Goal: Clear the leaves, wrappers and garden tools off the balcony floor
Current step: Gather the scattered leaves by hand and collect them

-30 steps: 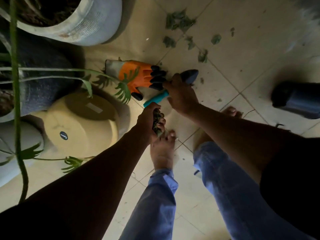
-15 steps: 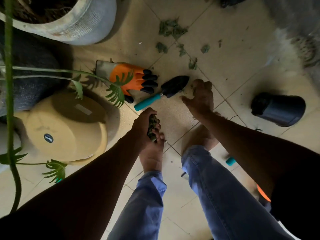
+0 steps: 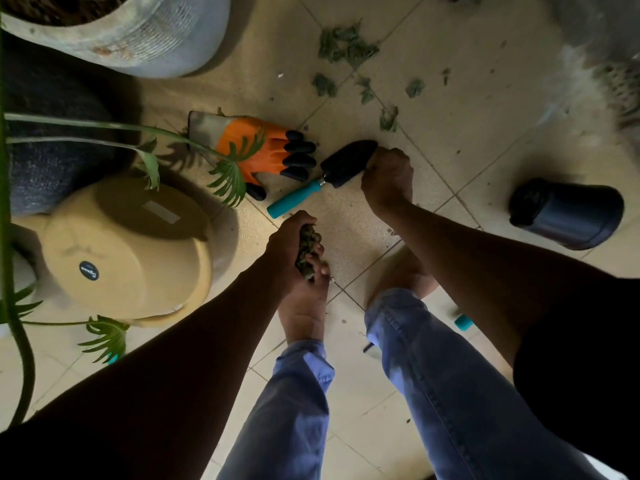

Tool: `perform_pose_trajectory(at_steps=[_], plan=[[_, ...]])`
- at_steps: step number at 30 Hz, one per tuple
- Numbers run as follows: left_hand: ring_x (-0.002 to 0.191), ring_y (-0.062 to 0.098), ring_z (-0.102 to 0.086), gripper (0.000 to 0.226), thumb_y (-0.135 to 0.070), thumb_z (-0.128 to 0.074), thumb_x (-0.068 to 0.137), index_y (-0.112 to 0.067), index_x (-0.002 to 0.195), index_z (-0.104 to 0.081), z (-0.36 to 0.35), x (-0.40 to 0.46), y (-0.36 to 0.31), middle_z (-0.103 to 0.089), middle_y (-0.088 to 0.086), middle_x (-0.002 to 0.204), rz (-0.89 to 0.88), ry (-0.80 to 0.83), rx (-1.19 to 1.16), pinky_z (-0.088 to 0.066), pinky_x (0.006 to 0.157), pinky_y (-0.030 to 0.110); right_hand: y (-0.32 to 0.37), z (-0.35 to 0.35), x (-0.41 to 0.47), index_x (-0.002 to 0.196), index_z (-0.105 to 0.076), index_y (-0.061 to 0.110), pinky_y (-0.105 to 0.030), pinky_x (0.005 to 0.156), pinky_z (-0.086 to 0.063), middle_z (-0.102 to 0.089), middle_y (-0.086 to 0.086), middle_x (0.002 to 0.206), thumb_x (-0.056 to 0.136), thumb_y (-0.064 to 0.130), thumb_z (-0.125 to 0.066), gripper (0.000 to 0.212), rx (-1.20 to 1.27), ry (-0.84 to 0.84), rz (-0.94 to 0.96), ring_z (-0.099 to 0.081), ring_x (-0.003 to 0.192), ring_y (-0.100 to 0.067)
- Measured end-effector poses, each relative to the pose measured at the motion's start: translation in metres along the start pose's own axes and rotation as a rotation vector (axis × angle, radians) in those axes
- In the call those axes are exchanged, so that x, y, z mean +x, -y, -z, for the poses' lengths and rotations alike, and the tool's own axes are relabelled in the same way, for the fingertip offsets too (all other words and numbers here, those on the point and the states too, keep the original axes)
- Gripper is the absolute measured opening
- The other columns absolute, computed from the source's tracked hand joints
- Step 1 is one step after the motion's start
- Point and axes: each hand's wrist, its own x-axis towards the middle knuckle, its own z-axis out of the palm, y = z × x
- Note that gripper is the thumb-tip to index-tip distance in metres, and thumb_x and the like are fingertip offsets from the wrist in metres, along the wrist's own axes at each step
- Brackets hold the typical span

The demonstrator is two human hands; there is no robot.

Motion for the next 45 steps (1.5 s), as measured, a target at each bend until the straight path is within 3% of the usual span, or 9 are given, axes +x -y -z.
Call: perform_pose_trajectory(at_steps=[10,14,17,20,26,32,38,41,45], plan=[[0.048,0.004,-0.044,0.026,-0.028,-0.063,0.094,-0.021,0.073,-0.048,-0.028,0.001,-0.028,-0.046,-0.006,0.066,-0.037,0.062,-0.022,-0.028,0.035,0.013,-0.008,0.049,0.060,0.110,-0.065,0.007,-0.017,0.066,-0.047,-0.070,-0.009,0.109,0.079,0.003,-0.064,0.031,0.227,-0.204,-0.016,-0.067,0.099,-0.024],[0.056,0.004,-0.039,0.025,-0.026,-0.062,0.095,-0.023,0.075,-0.048,-0.040,0.002,-0.040,-0.043,-0.007,0.069,-0.062,0.102,-0.023,-0.026,0.036,0.013,-0.011,0.059,0.087,0.142,-0.039,0.010,-0.006,0.080,-0.047,-0.043,-0.015,0.140,0.072,0.024,-0.083,0.084,0.137,-0.026,0.023,-0.055,0.119,-0.031],[0.053,0.004,-0.042,0.024,-0.027,-0.061,0.096,-0.023,0.075,-0.048,-0.048,0.002,-0.045,-0.044,-0.007,0.068,-0.063,0.120,-0.026,-0.028,0.035,0.013,-0.012,0.065,0.097,0.151,-0.026,0.011,-0.034,0.101,-0.053,-0.032,-0.018,0.144,0.063,0.044,-0.093,0.115,0.015,0.026,0.059,-0.050,0.127,-0.034],[0.048,0.003,-0.046,0.022,-0.027,-0.061,0.096,-0.021,0.078,-0.051,-0.054,0.002,-0.048,-0.048,-0.007,0.068,-0.070,0.140,-0.041,-0.031,0.034,0.014,-0.011,0.065,0.098,0.144,-0.035,0.007,-0.041,0.101,-0.054,-0.035,-0.021,0.142,0.070,0.044,-0.090,0.100,-0.089,0.023,0.109,-0.052,0.123,-0.037],[0.047,0.004,-0.047,0.020,-0.028,-0.063,0.094,-0.020,0.080,-0.052,-0.060,-0.001,-0.049,-0.050,-0.006,0.067,-0.079,0.140,-0.060,-0.031,0.034,0.014,0.005,0.053,0.092,0.118,-0.059,0.000,-0.037,0.086,-0.052,-0.051,-0.024,0.127,0.093,0.005,-0.061,0.025,-0.252,-0.092,0.270,-0.060,0.107,-0.039],[0.047,0.004,-0.046,0.021,-0.027,-0.061,0.095,-0.021,0.078,-0.049,-0.059,-0.017,-0.040,-0.048,-0.006,0.068,-0.065,0.162,-0.118,-0.031,0.034,0.014,0.011,0.061,0.083,0.105,-0.073,0.000,-0.024,0.080,-0.048,-0.070,-0.017,0.113,0.086,-0.004,-0.060,0.023,-0.198,-0.020,0.274,-0.068,0.103,-0.031],[0.044,0.004,-0.047,0.023,-0.027,-0.058,0.095,-0.023,0.076,-0.047,-0.070,-0.068,-0.031,-0.046,-0.006,0.067,-0.049,0.179,-0.278,-0.029,0.034,0.012,0.058,0.132,-0.002,0.090,-0.075,0.006,-0.046,0.080,-0.063,-0.075,-0.015,0.086,0.079,0.000,-0.079,0.014,0.531,0.298,0.009,-0.074,0.080,-0.023],[0.049,0.004,-0.046,0.021,-0.031,-0.056,0.097,-0.023,0.079,-0.050,-0.080,-0.108,-0.023,-0.046,-0.007,0.070,-0.076,0.222,-0.339,-0.030,0.036,0.011,0.086,0.187,-0.069,0.086,-0.074,0.013,-0.030,0.064,-0.060,-0.075,-0.010,0.079,0.080,0.003,-0.080,0.013,0.724,0.418,0.157,-0.071,0.069,-0.015],[0.067,0.008,-0.059,0.028,-0.025,-0.039,0.106,-0.014,0.094,-0.063,-0.106,-0.179,-0.020,-0.066,-0.002,0.080,-0.210,0.350,-0.493,-0.046,0.051,0.017,0.117,0.249,-0.143,0.086,-0.075,0.025,-0.015,0.066,-0.047,-0.072,0.011,0.078,0.079,0.014,-0.077,0.013,0.391,0.266,0.506,-0.065,0.074,-0.002]])
